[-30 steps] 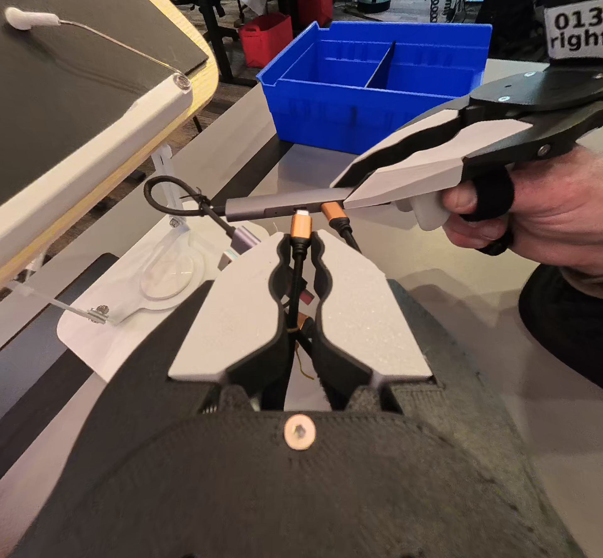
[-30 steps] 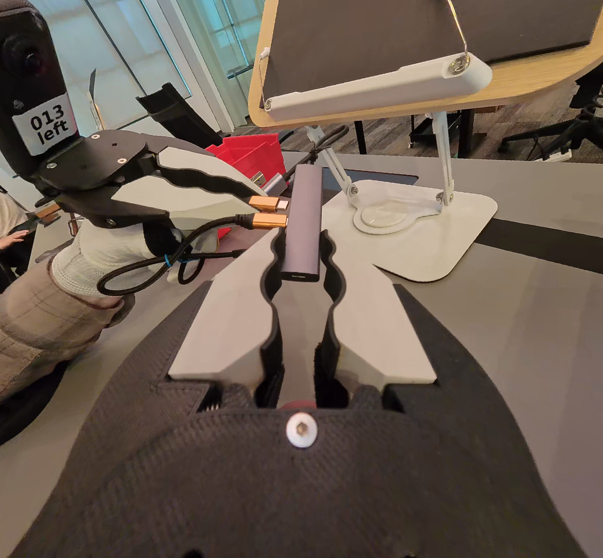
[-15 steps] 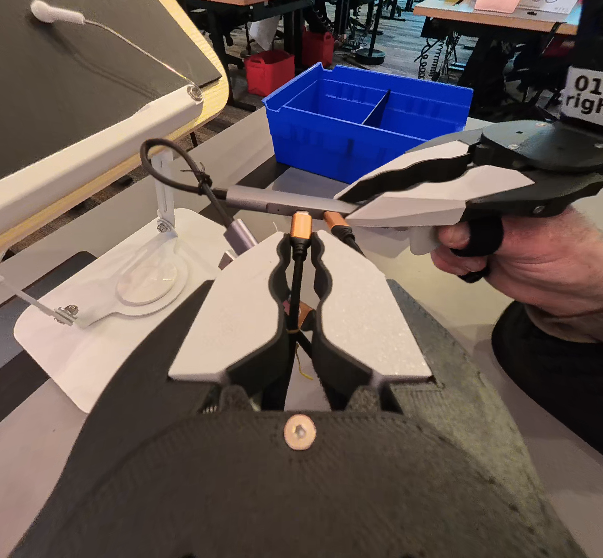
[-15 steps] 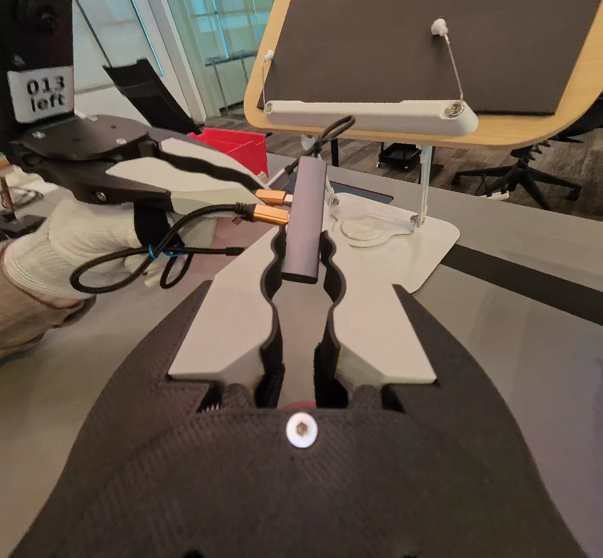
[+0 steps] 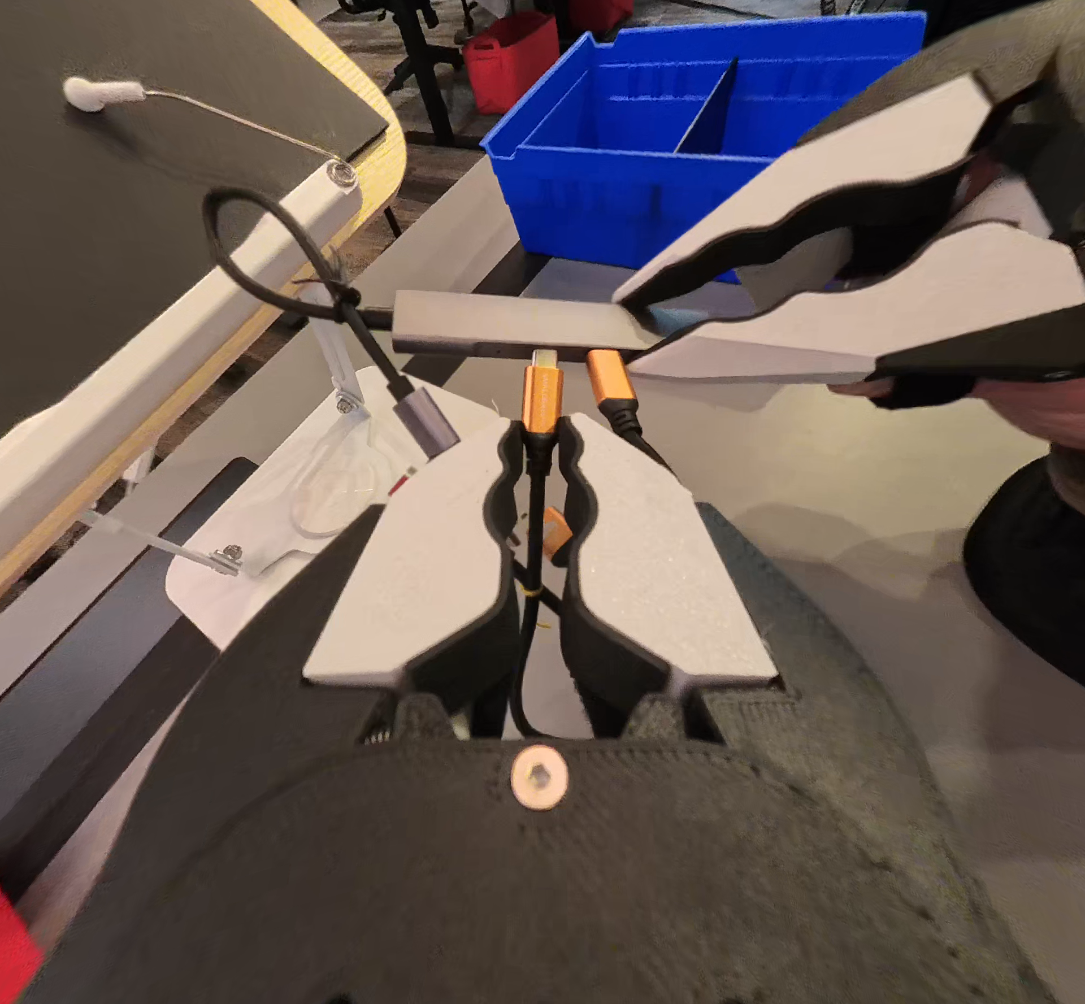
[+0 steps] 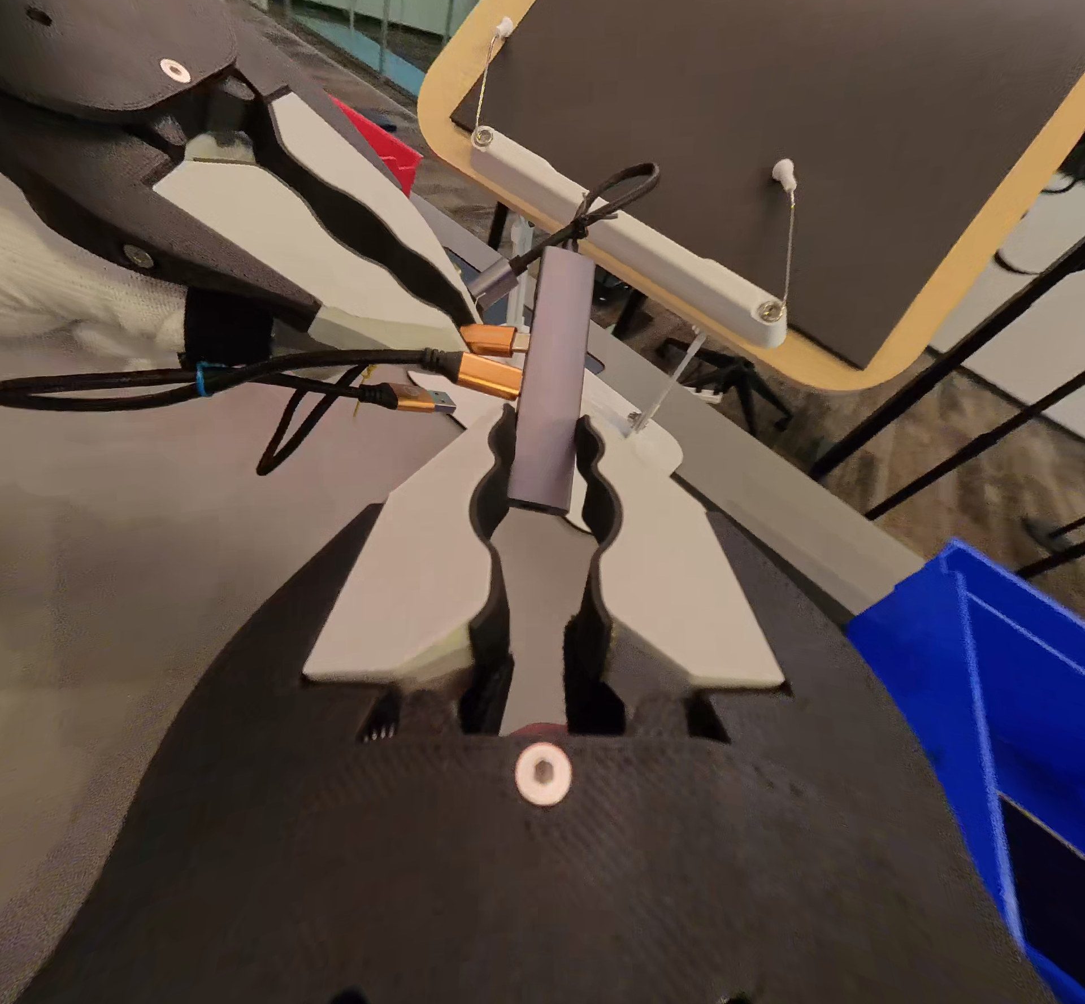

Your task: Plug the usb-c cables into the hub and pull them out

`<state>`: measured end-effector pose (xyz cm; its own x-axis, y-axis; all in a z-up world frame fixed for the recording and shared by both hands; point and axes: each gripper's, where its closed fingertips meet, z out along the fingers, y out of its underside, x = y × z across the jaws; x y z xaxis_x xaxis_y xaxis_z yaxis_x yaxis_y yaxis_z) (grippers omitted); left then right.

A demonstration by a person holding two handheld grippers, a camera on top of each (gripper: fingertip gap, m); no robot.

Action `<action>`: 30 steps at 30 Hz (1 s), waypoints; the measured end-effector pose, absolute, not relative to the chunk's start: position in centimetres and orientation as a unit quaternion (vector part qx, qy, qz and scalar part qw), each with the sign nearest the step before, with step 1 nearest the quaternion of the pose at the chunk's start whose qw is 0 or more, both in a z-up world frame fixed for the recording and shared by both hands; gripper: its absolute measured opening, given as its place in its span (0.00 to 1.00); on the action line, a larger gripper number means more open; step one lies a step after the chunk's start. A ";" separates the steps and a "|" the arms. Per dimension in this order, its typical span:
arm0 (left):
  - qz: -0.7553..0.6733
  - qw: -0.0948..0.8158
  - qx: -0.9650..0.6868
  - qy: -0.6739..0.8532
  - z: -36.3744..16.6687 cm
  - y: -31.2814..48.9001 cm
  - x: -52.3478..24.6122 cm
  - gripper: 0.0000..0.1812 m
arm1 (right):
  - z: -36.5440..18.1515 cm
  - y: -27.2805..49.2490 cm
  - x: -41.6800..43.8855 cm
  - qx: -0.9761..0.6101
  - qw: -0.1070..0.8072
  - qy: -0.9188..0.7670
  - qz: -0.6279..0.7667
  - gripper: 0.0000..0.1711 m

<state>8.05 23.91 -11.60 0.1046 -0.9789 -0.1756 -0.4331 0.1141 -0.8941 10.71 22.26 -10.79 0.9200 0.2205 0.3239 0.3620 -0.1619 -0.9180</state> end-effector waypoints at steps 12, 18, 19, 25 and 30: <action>-0.211 0.459 -0.584 0.635 -12.5 24.2 7.8 0.06 | -11.5 22.4 10.9 -0.770 0.584 -0.222 -0.132 0.10; -0.178 0.459 -0.580 0.648 -12.9 24.2 7.8 0.06 | -11.9 22.4 11.0 -0.773 0.565 -0.233 -0.167 0.10; -0.171 0.459 -0.580 0.651 -13.0 24.1 7.8 0.06 | -11.9 22.4 11.0 -0.773 0.563 -0.236 -0.174 0.10; -0.161 0.442 -0.591 0.656 -13.8 24.2 7.8 0.06 | -11.6 22.4 10.9 -0.762 0.543 -0.257 -0.242 0.11; -0.169 0.428 -0.611 0.644 -14.5 24.5 7.9 0.06 | -12.3 22.6 11.1 -0.772 0.539 -0.251 -0.226 0.11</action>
